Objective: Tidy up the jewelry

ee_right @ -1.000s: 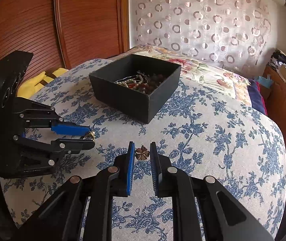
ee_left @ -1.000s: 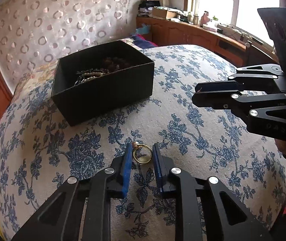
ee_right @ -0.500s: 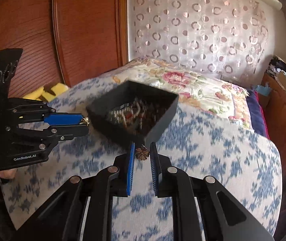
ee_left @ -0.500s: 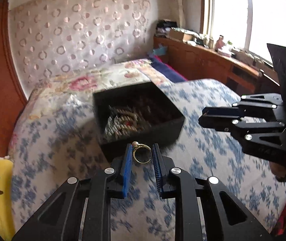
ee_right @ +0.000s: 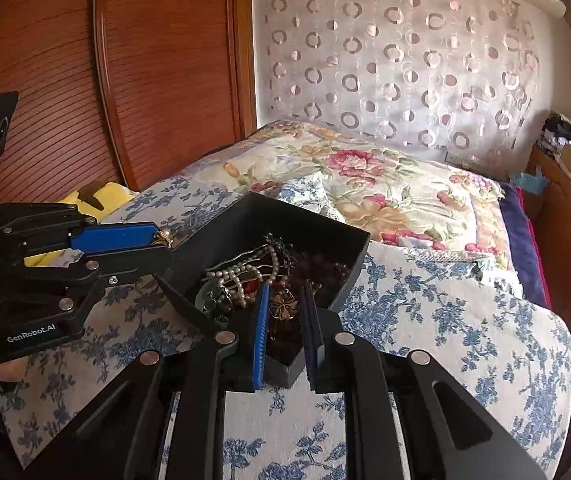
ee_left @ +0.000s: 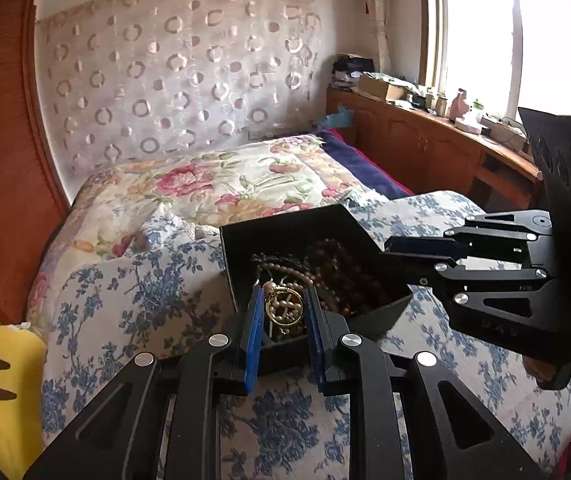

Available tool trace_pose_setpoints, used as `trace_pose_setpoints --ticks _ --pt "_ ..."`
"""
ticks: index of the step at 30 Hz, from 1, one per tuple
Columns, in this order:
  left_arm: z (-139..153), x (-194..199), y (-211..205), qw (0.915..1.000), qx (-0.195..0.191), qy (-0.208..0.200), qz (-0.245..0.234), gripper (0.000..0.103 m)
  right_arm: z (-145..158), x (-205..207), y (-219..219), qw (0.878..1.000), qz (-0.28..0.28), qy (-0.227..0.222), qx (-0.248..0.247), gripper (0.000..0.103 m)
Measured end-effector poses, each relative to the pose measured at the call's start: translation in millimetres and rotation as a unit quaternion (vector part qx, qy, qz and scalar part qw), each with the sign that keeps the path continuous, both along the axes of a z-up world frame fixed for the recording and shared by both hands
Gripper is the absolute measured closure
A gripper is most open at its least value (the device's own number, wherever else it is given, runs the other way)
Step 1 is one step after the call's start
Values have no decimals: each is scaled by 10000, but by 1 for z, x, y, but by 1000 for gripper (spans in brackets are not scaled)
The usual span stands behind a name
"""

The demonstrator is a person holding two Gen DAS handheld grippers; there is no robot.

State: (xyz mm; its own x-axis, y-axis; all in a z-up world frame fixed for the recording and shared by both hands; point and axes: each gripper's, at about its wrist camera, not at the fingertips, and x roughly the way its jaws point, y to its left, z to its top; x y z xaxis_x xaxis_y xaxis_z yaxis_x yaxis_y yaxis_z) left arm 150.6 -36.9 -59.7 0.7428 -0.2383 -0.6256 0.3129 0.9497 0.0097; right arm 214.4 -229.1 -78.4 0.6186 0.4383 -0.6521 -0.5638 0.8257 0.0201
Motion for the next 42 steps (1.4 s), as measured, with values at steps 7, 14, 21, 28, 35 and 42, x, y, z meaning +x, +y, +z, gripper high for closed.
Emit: trace_pose_setpoints --ticks 7,14,21,28,35,42 --pt "-2 12 0 10000 -5 34 70 84 1 1 -4 10000 -86 -1 -2 59" --pt "-1 14 -2 9999 -18 7 159 81 3 -9 -18 9995 -262 -66 132 59" --pt "6 7 1 9997 -59 -105 211 62 10 -22 -29 9983 -448 -194 306 59" --pt "15 -6 7 9989 -87 -285 350 25 17 -37 -32 9956 -734 -379 450 59" --pt "22 -11 13 9973 -11 -389 625 8 21 -40 -35 9909 -1155 -515 462 29" --pt "30 -30 21 9963 -84 -427 742 8 31 -52 -42 9846 -1490 -766 505 5"
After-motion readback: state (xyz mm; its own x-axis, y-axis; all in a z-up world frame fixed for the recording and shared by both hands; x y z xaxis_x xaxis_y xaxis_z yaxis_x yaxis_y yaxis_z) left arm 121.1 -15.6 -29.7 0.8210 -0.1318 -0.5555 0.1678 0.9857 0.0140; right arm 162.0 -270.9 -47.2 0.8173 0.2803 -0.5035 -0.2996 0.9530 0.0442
